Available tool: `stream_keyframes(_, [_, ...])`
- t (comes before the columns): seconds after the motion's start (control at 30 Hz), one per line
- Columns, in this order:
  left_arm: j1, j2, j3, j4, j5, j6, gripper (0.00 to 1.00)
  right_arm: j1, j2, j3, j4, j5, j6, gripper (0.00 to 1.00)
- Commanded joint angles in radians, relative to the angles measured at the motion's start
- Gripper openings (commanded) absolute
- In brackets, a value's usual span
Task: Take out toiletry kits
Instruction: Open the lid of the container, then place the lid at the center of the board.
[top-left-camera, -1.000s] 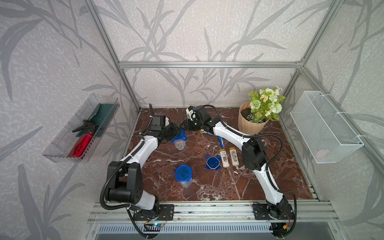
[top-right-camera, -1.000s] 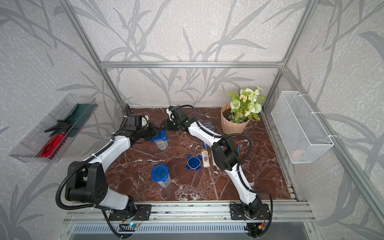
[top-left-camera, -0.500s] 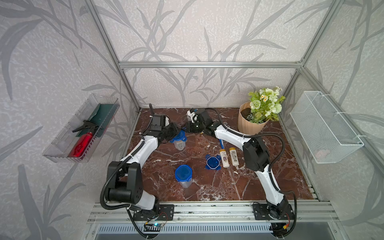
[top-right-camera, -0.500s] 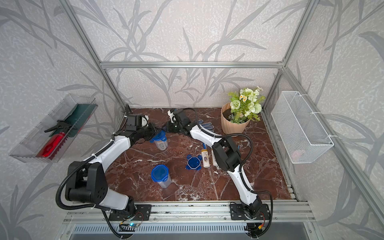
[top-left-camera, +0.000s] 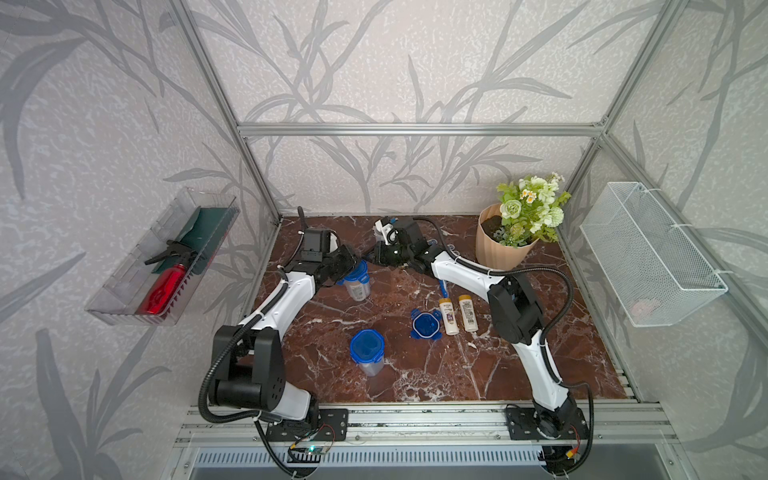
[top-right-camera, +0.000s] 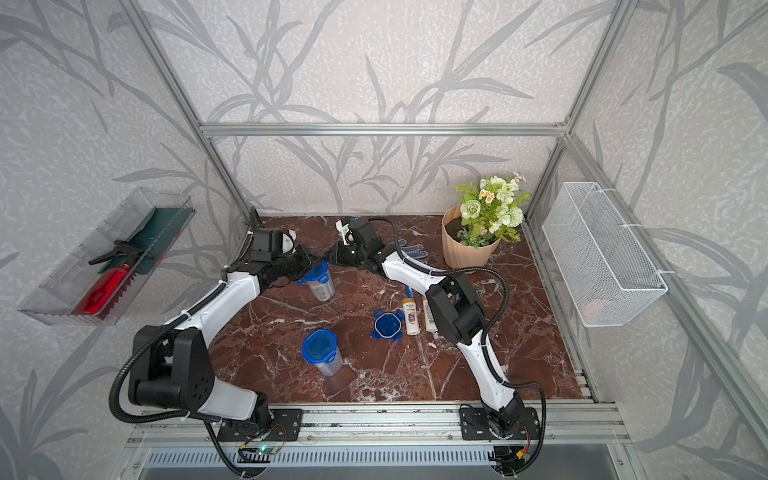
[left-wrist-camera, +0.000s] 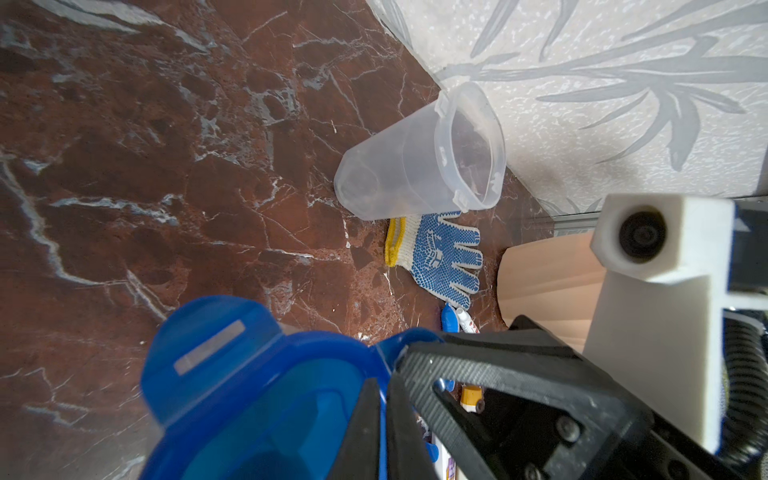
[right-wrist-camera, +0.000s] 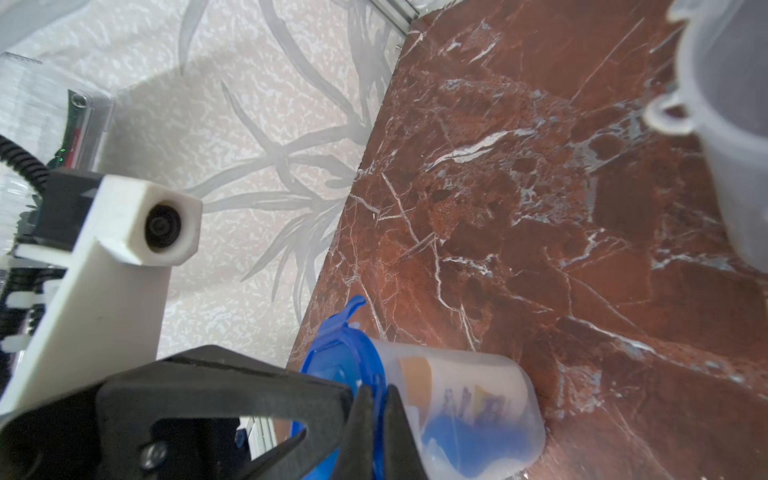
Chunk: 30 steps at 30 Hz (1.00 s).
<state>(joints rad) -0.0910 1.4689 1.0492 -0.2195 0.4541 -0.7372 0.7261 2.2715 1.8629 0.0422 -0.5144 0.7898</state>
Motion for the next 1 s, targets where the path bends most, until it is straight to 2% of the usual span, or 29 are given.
stream_keyframes(0.0, [-0.006, -0.099, 0.019, -0.044, -0.042, 0.001, 0.17, 0.007, -0.072, -0.007, 0.053, -0.033, 0.010, 0.00])
stream_keyframes(0.07, [-0.008, -0.144, 0.015, -0.064, -0.074, 0.002, 0.21, 0.010, -0.088, -0.004, 0.047, -0.036, 0.006, 0.00])
stream_keyframes(0.27, [-0.013, -0.219, 0.009, -0.102, -0.127, -0.001, 0.24, 0.028, -0.126, 0.010, 0.028, -0.049, -0.005, 0.00])
stream_keyframes(0.53, [-0.018, -0.210, 0.006, -0.106, -0.133, -0.001, 0.27, 0.045, -0.173, 0.009, -0.014, -0.048, -0.036, 0.00])
stream_keyframes(0.63, [-0.018, -0.213, 0.005, -0.105, -0.150, 0.003, 0.28, 0.051, -0.235, -0.033, -0.021, -0.056, -0.056, 0.00])
stream_keyframes(0.67, [-0.019, -0.212, 0.002, -0.103, -0.157, 0.005, 0.31, 0.055, -0.270, -0.053, -0.046, -0.045, -0.085, 0.00])
stream_keyframes(0.73, [-0.018, -0.207, 0.007, -0.105, -0.159, 0.012, 0.39, 0.066, -0.360, -0.102, -0.135, 0.023, -0.184, 0.00])
stream_keyframes(0.8, [-0.019, -0.199, 0.009, -0.103, -0.156, 0.018, 0.46, 0.081, -0.476, -0.169, -0.253, 0.152, -0.292, 0.00])
stream_keyframes(0.97, [-0.016, -0.196, 0.015, -0.113, -0.181, 0.034, 0.58, 0.091, -0.729, -0.365, -0.412, 0.455, -0.404, 0.00])
